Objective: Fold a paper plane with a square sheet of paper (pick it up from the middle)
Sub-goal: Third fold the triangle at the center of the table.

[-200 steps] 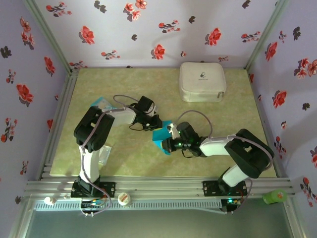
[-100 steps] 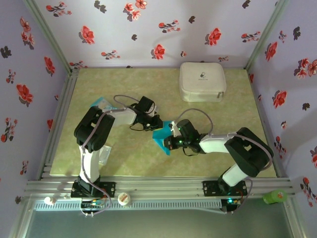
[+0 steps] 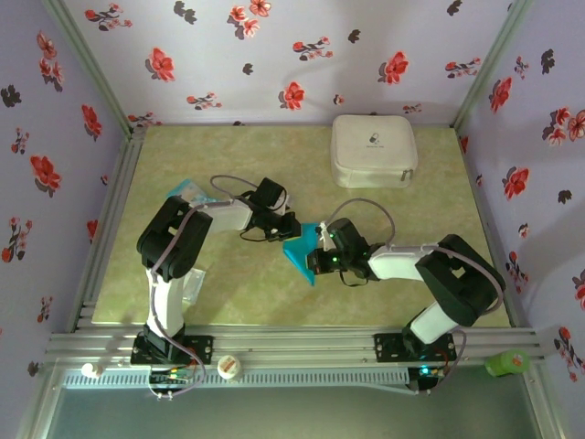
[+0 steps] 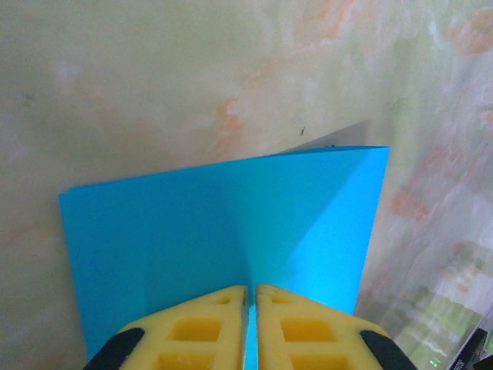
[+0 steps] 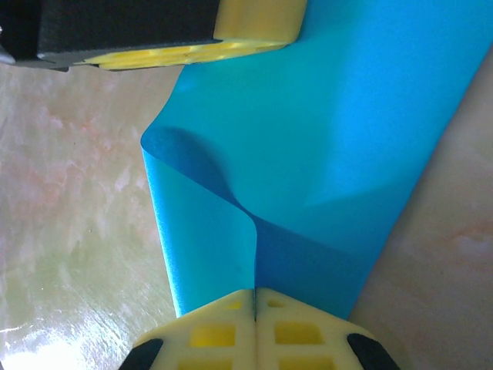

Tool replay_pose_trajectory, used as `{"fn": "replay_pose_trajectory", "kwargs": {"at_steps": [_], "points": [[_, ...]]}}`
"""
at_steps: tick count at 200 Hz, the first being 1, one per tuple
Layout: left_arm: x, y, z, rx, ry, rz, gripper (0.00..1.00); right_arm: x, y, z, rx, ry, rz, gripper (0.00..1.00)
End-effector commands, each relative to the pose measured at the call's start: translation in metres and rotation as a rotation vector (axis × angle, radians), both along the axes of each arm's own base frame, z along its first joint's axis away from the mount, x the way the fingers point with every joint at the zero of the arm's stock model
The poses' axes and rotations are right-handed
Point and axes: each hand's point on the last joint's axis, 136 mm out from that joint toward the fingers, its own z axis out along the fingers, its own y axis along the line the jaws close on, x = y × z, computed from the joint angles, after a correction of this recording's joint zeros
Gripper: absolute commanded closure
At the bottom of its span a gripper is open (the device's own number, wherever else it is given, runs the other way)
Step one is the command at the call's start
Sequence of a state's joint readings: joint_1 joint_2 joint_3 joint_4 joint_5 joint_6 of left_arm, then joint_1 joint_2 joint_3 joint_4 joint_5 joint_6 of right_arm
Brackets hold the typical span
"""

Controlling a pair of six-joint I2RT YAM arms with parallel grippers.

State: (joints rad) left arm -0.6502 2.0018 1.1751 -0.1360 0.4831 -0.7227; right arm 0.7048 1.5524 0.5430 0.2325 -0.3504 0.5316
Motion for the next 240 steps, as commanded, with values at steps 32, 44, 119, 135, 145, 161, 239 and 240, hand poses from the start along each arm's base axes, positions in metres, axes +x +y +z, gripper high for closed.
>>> {"fn": "replay_pose_trajectory", "kwargs": {"at_steps": [32,44,119,135,145,161,239,240], "points": [[-0.014,0.013,-0.023,0.08,0.044,0.007,0.88,0.011,-0.001,0.008,-0.016,-0.037,-0.015,0.98],[-0.015,0.013,-0.023,0.079,0.044,0.006,0.88,0.012,-0.001,0.007,-0.019,-0.039,-0.018,0.98],[-0.015,0.012,-0.023,0.078,0.046,0.011,0.88,0.014,-0.008,0.004,-0.068,-0.046,-0.03,0.98],[-0.015,0.012,-0.023,0.076,0.045,0.01,0.88,0.014,-0.007,0.005,-0.063,-0.048,-0.029,0.98],[-0.015,0.013,-0.023,0.078,0.046,0.011,0.88,0.015,-0.007,0.005,-0.062,-0.05,-0.031,0.98],[-0.016,0.012,-0.023,0.077,0.047,0.009,0.88,0.016,-0.007,0.005,-0.064,-0.052,-0.035,0.98],[-0.015,0.01,-0.02,0.071,0.042,0.01,0.89,0.013,-0.011,-0.003,-0.088,-0.028,-0.038,0.98],[-0.015,0.01,-0.02,0.071,0.042,0.011,0.89,0.013,-0.011,-0.003,-0.088,-0.028,-0.038,0.98]]}}
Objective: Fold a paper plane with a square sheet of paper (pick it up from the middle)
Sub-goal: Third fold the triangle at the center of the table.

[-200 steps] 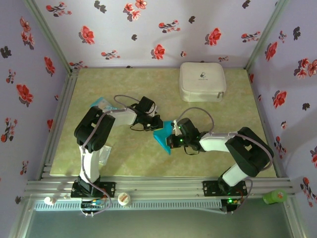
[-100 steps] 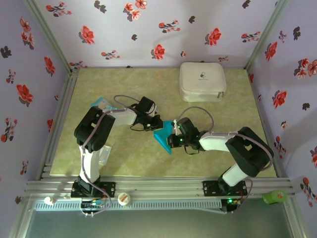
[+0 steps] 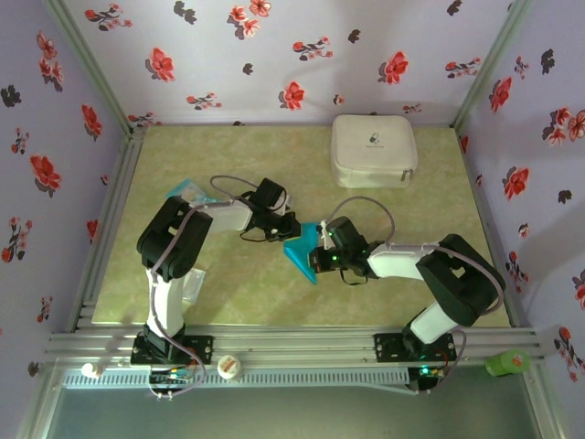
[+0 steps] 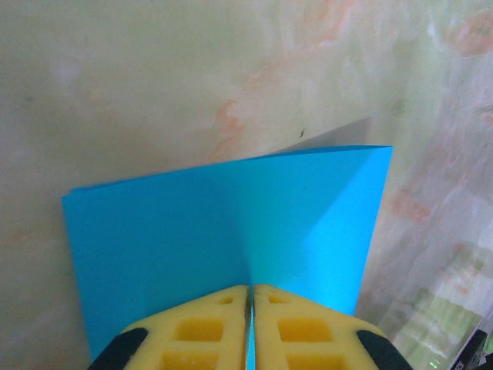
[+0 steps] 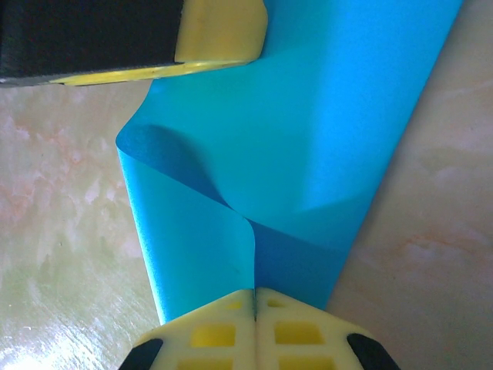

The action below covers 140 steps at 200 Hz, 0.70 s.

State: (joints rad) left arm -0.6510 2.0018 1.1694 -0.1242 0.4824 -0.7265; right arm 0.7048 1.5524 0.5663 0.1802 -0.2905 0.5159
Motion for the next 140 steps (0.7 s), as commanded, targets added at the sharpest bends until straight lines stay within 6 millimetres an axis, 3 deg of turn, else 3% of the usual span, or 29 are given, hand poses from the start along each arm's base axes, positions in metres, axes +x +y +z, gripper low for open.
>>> {"fn": "replay_pose_trajectory", "kwargs": {"at_steps": [1,93,140], "points": [[-0.015,0.011,-0.02,0.075,0.046,0.009,0.89,0.006,-0.004,-0.001,-0.032,-0.01,-0.012,0.98],[-0.012,0.007,-0.011,0.067,0.026,0.007,0.89,-0.001,-0.008,-0.012,-0.051,0.023,-0.005,0.99],[0.0,0.0,0.022,0.017,-0.053,0.017,0.86,-0.002,-0.008,-0.013,-0.054,0.028,0.004,0.99]]}}
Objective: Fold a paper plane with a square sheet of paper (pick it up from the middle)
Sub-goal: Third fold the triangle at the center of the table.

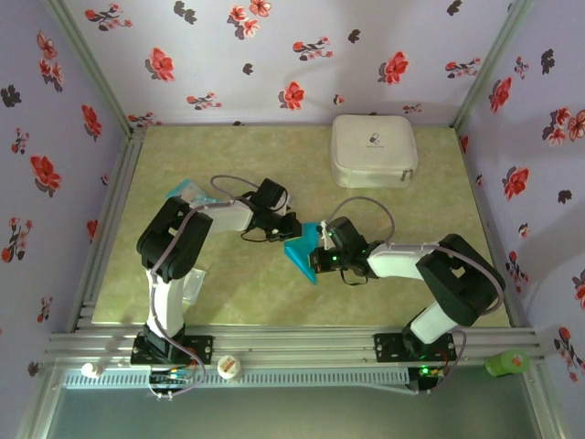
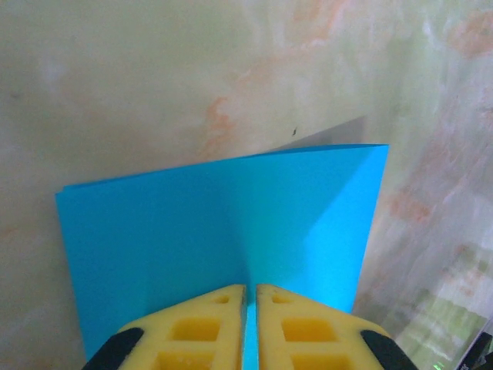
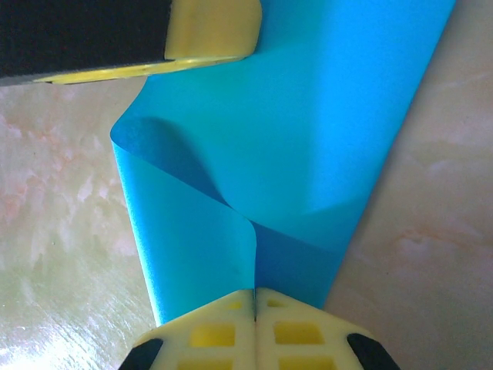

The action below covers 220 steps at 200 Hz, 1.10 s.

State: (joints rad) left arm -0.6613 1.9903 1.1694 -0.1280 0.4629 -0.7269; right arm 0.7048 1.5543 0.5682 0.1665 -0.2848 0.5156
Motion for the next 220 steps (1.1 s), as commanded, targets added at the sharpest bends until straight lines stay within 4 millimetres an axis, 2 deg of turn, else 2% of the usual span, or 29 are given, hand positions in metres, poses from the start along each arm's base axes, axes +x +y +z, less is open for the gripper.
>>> {"fn": "replay_pose_trajectory", "kwargs": {"at_steps": [1,29,62,91,109,121,148,192,220], "points": [[0.002,0.001,0.019,0.006,-0.039,0.018,0.86,-0.002,-0.005,-0.011,-0.041,0.021,0.008,0.99],[0.009,-0.002,0.047,-0.032,-0.108,0.03,0.81,-0.001,-0.005,-0.01,-0.038,0.019,0.01,0.99],[0.007,0.01,0.062,-0.03,-0.138,0.087,0.8,-0.001,-0.002,-0.008,-0.027,0.022,0.017,0.99],[-0.012,0.017,0.069,-0.069,-0.122,0.143,0.89,-0.001,-0.002,-0.009,-0.03,0.023,0.015,0.98],[-0.028,0.013,0.074,-0.108,-0.11,0.171,0.95,0.0,-0.003,-0.009,-0.032,0.024,0.011,0.98],[-0.038,0.009,0.072,-0.142,-0.088,0.195,1.0,0.0,-0.003,-0.008,-0.033,0.024,0.011,0.98],[-0.055,-0.001,0.065,-0.19,-0.045,0.24,1.0,0.001,-0.004,-0.005,-0.033,0.013,0.009,0.98],[-0.059,-0.011,0.047,-0.175,-0.022,0.232,1.0,0.0,-0.003,-0.008,-0.033,0.021,0.009,0.98],[-0.063,-0.008,0.034,-0.146,0.001,0.232,1.0,0.0,-0.006,-0.008,-0.038,0.015,0.002,0.98]]}}
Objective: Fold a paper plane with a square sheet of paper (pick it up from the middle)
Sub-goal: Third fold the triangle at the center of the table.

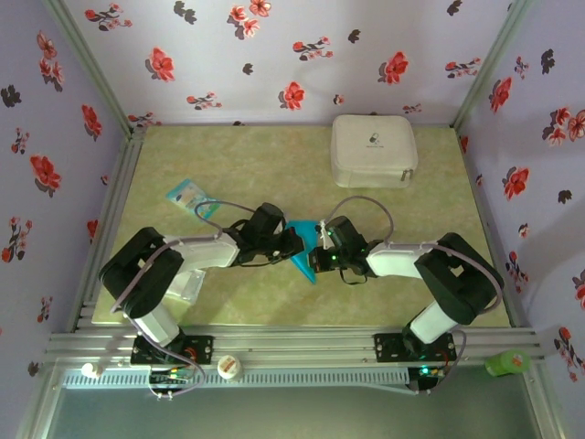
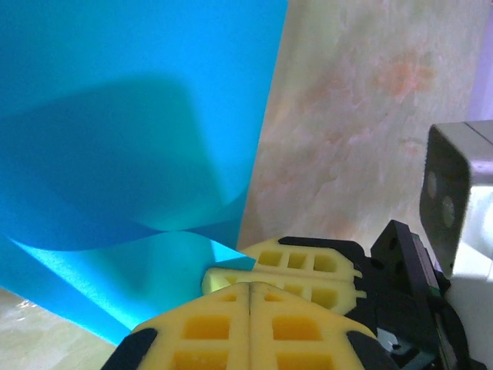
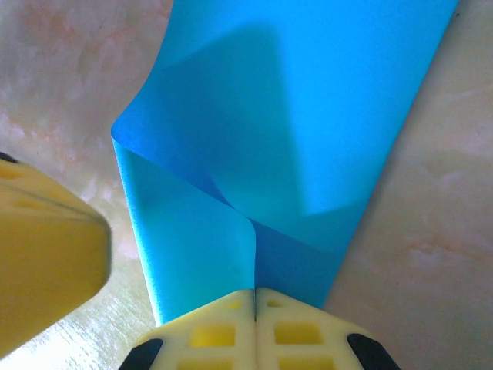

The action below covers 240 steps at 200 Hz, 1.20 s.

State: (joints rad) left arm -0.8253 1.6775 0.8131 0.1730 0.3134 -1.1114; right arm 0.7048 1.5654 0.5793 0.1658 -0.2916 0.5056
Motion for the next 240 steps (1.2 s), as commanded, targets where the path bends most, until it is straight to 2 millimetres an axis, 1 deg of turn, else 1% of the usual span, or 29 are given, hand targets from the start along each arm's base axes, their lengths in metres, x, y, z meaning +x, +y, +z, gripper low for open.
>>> {"fn": "replay_pose_trajectory", "kwargs": {"at_steps": [1,33,115,197,219,240], "points": [[0.001,-0.002,-0.008,0.002,0.013,0.024,1.0,-0.001,-0.008,-0.008,-0.039,0.017,-0.009,0.98],[-0.005,0.005,-0.018,0.035,0.037,0.026,1.0,-0.003,-0.009,-0.009,-0.044,0.02,-0.01,0.98],[-0.008,0.009,-0.036,0.063,0.058,0.02,1.0,-0.002,-0.009,-0.01,-0.045,0.02,-0.013,0.98],[-0.02,0.028,-0.061,0.144,0.092,0.028,1.0,-0.004,-0.008,-0.008,-0.034,0.029,-0.008,0.96],[-0.02,0.028,-0.064,0.152,0.093,0.022,1.0,-0.004,-0.007,-0.008,-0.031,0.032,-0.006,0.96],[-0.02,0.028,-0.064,0.156,0.089,0.02,1.0,-0.002,-0.005,-0.003,-0.022,0.029,-0.009,0.93]]}}
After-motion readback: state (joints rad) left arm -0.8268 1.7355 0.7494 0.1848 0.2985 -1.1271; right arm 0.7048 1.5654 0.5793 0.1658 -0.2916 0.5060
